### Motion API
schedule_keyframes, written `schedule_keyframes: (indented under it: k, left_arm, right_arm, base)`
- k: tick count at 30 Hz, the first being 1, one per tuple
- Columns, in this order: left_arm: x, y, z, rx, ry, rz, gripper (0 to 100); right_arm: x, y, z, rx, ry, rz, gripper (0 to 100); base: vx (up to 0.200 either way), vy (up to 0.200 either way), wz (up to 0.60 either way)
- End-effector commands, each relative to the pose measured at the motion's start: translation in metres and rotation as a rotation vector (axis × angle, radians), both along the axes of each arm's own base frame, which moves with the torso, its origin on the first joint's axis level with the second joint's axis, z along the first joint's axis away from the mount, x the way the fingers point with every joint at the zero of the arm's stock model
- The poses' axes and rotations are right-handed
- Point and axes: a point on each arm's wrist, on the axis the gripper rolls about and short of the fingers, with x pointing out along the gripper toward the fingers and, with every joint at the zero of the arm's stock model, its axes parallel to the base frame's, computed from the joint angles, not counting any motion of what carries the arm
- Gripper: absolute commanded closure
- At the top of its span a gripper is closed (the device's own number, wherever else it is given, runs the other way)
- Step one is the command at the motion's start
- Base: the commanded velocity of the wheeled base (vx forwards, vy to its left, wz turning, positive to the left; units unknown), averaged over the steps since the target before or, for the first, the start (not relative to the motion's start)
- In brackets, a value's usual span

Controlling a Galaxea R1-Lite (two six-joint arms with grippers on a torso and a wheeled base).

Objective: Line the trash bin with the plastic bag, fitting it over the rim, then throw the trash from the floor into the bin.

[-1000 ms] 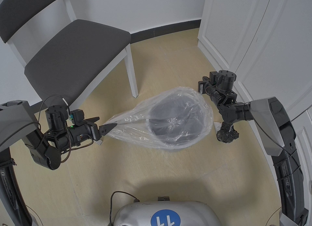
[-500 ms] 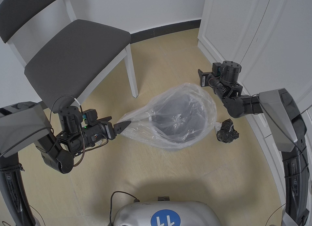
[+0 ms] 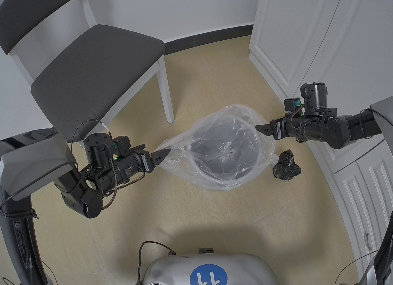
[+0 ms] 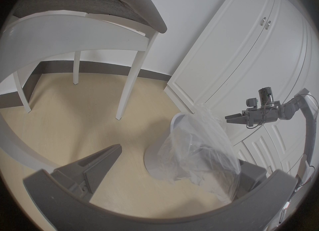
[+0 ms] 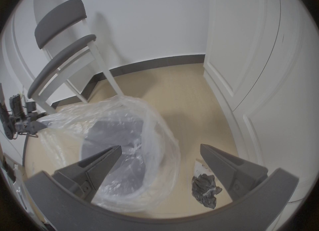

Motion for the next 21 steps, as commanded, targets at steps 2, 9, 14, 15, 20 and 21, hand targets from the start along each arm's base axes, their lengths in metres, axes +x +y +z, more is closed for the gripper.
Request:
schedule_keyframes:
  k: [2,9,14,15,20,21]
  left_arm:
    - [0.001,-0.002,-0.002,-0.001,0.001,0.003,0]
    - [0.001,-0.001,0.000,-0.002,-0.008,0.006,0]
    - [0.002,-0.001,0.000,-0.002,-0.008,0.007,0]
    - [0.002,-0.001,0.000,-0.002,-0.008,0.007,0]
    - [0.001,-0.001,0.000,-0.002,-0.008,0.007,0]
    - [0.001,-0.001,-0.001,-0.002,-0.007,0.007,0]
  right_arm:
    - [0.002,-0.007,-0.008,-0.024,0.010,-0.002,0]
    - [0.030,-0.002,-0.037,-0.026,0.043,-0.009,0]
    - [0.039,0.010,-0.043,-0.014,0.005,0.011,0]
    - [0.039,0.010,-0.044,-0.013,0.004,0.011,0]
    - [0.047,0.018,-0.046,0.006,-0.051,0.019,100]
    - [0.048,0.017,-0.045,0.010,-0.053,0.015,100]
  base:
    - [0.000,0.000,0.00]
    - [0.000,0.000,0.00]
    - [0.000,0.000,0.00]
    - [0.000,0.000,0.00]
    - [0.000,0.000,0.00]
    - [0.000,0.000,0.00]
